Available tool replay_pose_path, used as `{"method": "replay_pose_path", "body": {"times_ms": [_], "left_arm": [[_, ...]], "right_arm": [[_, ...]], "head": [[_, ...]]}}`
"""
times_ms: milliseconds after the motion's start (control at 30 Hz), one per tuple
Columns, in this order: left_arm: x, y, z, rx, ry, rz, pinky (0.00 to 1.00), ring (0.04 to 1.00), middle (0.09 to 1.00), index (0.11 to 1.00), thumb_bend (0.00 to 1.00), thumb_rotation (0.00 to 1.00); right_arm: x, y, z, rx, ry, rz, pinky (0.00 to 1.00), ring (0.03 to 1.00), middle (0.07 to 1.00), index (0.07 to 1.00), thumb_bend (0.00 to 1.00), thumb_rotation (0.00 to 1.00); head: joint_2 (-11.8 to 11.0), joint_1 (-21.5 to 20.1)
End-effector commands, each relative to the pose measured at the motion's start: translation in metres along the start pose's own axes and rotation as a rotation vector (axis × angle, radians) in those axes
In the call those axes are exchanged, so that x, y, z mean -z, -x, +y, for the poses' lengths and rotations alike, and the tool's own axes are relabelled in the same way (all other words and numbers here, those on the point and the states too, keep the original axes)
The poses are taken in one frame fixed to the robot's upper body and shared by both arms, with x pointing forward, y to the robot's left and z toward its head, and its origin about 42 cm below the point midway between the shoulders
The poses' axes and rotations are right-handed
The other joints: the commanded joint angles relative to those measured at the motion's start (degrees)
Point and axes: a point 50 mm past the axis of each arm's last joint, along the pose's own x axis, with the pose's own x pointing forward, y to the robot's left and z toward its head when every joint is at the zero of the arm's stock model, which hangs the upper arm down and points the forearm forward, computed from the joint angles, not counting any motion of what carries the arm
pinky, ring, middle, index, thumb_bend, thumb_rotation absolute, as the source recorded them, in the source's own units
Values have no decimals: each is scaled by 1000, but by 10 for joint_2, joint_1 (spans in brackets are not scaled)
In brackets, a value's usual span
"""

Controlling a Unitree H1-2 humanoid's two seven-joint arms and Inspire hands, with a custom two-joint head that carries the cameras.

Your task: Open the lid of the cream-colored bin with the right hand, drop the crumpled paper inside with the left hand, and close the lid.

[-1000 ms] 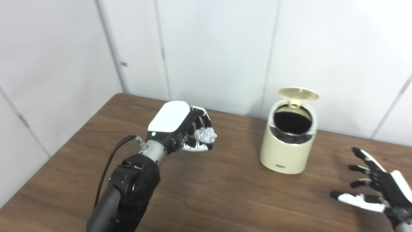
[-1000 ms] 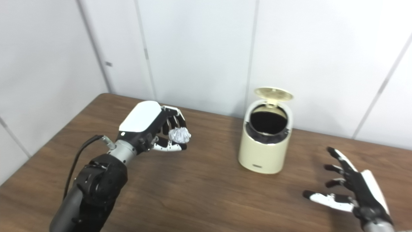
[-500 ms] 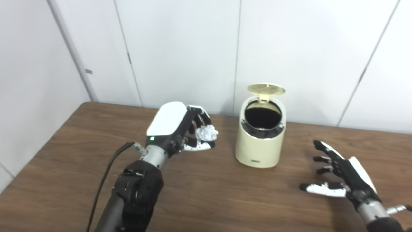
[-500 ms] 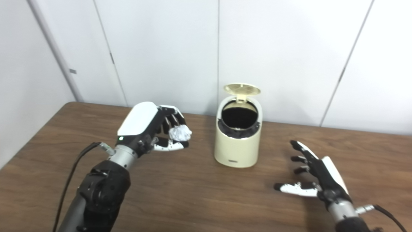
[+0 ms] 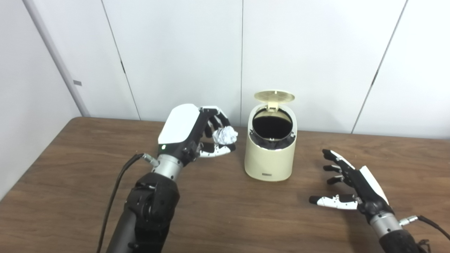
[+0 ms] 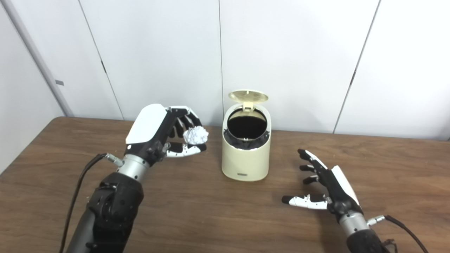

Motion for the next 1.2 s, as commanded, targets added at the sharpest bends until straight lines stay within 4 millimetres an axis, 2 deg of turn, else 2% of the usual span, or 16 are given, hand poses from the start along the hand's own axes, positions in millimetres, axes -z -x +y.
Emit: {"method": "replay_pose_path", "body": {"times_ms": [0,233,833,1167], "left_arm": [[-12,-14,13,-83,1,-68,312,389,470,518,501,0],[-19,-27,13,-105,-2,-97,300,382,472,523,500,0],[-39,-55,-5,-105,77,-134,327,395,475,526,500,0],[-39,-74,-24,-103,111,-115,343,403,486,521,501,0]], "right_arm": [[-8,-6,-6,27,13,-49,620,813,901,894,726,172],[-8,-5,-5,31,13,-36,626,818,908,900,727,169],[-8,-8,0,34,27,-45,641,814,901,897,731,181],[-8,-9,0,39,20,-41,639,813,900,896,740,193]], "head": [[0,0],[-3,-1],[-15,-22],[-17,-23]]}}
